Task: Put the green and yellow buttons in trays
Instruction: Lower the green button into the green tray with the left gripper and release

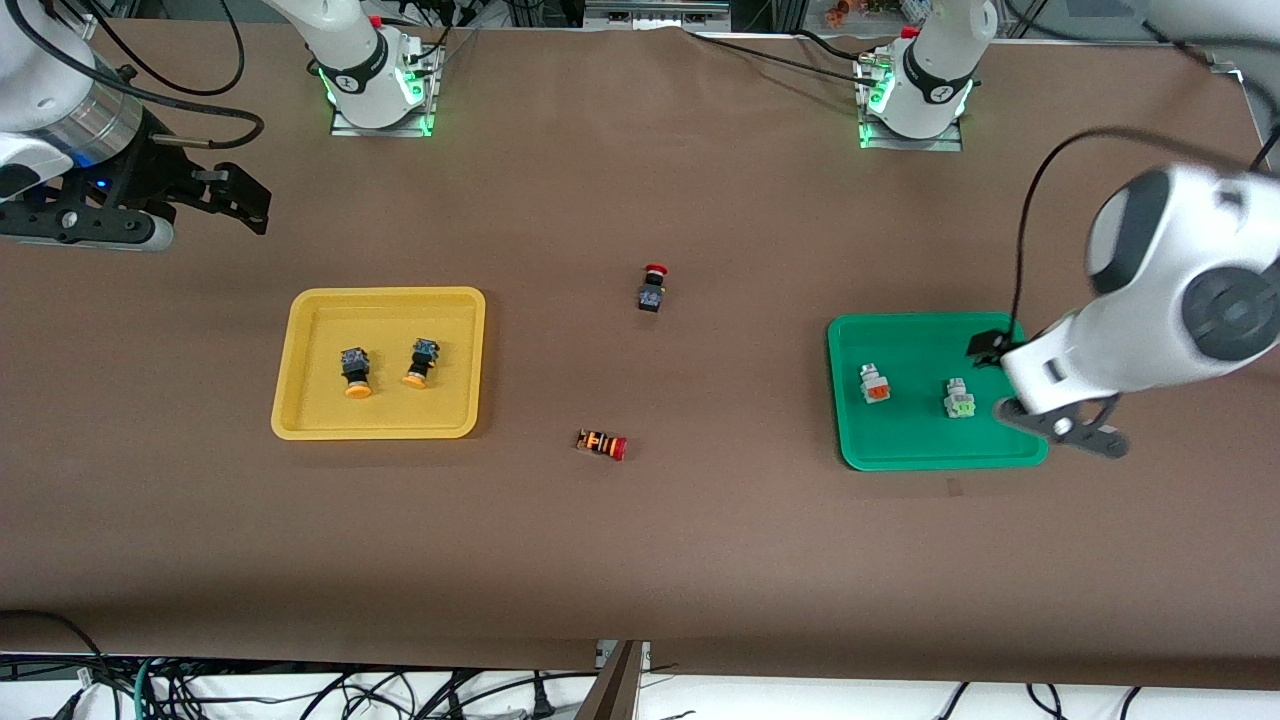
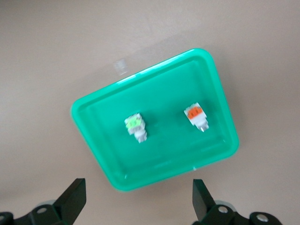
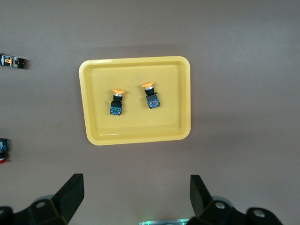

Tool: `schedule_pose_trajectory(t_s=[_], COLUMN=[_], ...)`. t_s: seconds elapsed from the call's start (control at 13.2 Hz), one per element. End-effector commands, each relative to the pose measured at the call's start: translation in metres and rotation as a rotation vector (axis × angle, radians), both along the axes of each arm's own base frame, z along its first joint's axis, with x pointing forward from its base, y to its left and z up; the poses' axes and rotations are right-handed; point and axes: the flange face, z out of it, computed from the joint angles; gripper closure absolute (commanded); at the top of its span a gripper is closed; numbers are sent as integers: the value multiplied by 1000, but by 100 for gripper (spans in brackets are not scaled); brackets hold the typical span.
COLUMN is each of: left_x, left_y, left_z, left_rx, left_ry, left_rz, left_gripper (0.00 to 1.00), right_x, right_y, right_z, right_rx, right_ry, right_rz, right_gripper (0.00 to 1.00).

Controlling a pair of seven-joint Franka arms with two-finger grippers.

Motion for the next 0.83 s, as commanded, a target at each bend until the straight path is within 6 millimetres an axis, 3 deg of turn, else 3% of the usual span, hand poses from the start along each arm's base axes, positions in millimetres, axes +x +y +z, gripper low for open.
schedule_pose_trajectory(t_s=[0.0,0.15,0.3,0.38,0.75], left_x=[-23,-58,-94,-102,-86], left_y=[2,17,37,40,32], left_z=[73,110,100,92,92], left_rx=[-15,1,-96,-101,-93], left_ry=[-55,-162,-211,-202,-164], left_rz=[67,177,278,287,281], left_gripper=[0,0,0,0,0], right_x=[2,2,3,3,3], right_y=[-12,-13,-14,-13,-10], right_z=[-2,-2,-1,-2,-2], right_rx=[53,54,55,55,54], right_ry=[28,27,22,22,24], right_rz=[-11,-9,-11,-9,-7], right_gripper=[0,0,0,0,0])
